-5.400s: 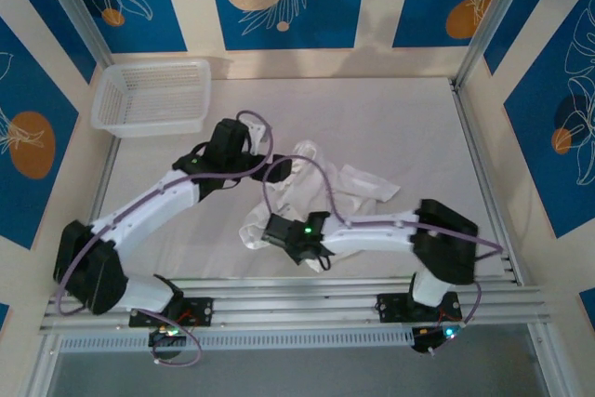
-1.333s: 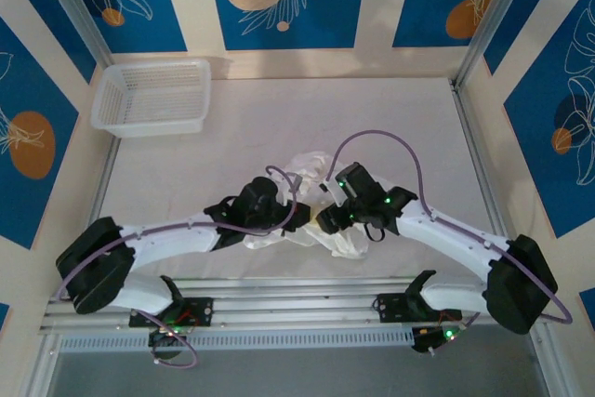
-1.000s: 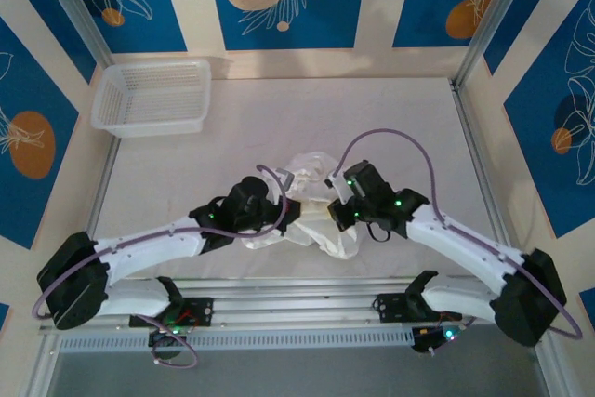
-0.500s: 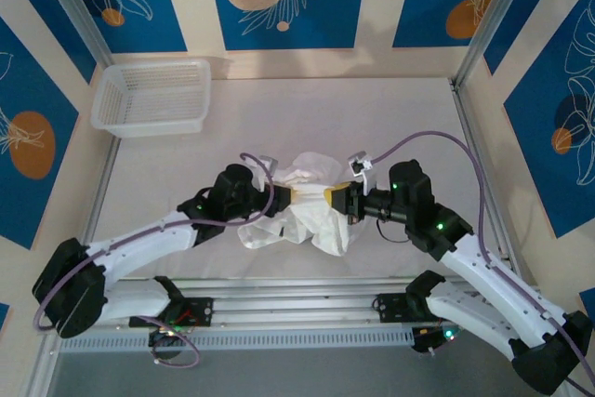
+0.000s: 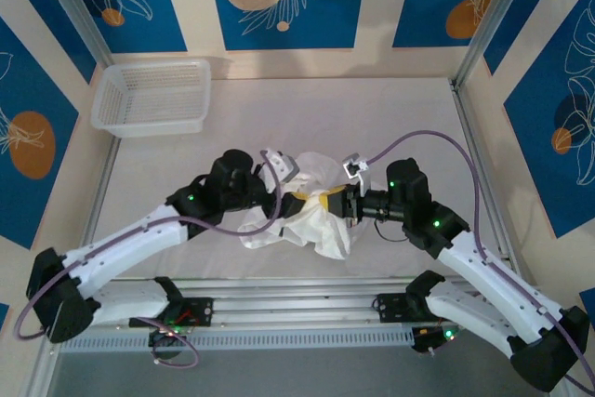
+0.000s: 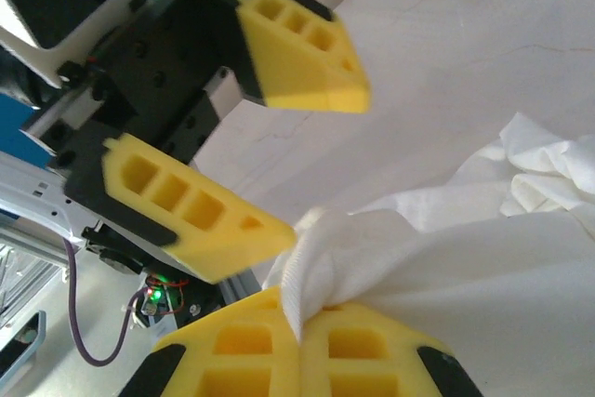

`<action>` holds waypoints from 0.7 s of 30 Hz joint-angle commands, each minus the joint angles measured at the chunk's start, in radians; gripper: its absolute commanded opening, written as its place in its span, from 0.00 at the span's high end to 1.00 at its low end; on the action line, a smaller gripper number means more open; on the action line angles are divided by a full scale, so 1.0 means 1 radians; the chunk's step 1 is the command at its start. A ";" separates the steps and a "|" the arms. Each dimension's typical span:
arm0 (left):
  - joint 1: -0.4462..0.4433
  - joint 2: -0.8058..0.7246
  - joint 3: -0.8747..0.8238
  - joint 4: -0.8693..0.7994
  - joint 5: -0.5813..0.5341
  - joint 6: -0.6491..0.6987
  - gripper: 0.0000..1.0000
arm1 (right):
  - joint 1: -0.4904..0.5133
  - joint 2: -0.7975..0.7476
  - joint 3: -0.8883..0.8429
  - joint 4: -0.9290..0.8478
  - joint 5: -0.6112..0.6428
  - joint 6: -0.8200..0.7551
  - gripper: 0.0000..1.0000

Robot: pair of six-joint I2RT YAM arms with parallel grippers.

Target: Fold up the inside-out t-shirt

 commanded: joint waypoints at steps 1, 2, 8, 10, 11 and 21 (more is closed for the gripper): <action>-0.002 0.057 0.038 -0.022 0.027 -0.005 0.39 | 0.014 0.001 0.033 0.016 -0.046 -0.003 1.00; 0.001 0.068 0.038 -0.013 0.007 -0.015 0.48 | 0.020 0.001 0.033 0.016 -0.048 -0.005 1.00; 0.013 0.082 0.026 0.030 0.061 -0.067 1.00 | 0.030 -0.003 0.018 0.000 -0.018 -0.017 1.00; 0.026 0.073 0.020 0.050 0.134 -0.109 1.00 | 0.020 -0.015 -0.017 -0.011 0.075 -0.006 1.00; 0.043 0.062 0.012 0.079 0.184 -0.153 1.00 | 0.014 -0.024 -0.050 -0.012 0.151 0.008 1.00; 0.110 0.045 0.038 0.158 0.386 -0.434 1.00 | 0.078 -0.069 -0.232 -0.010 0.305 0.020 0.48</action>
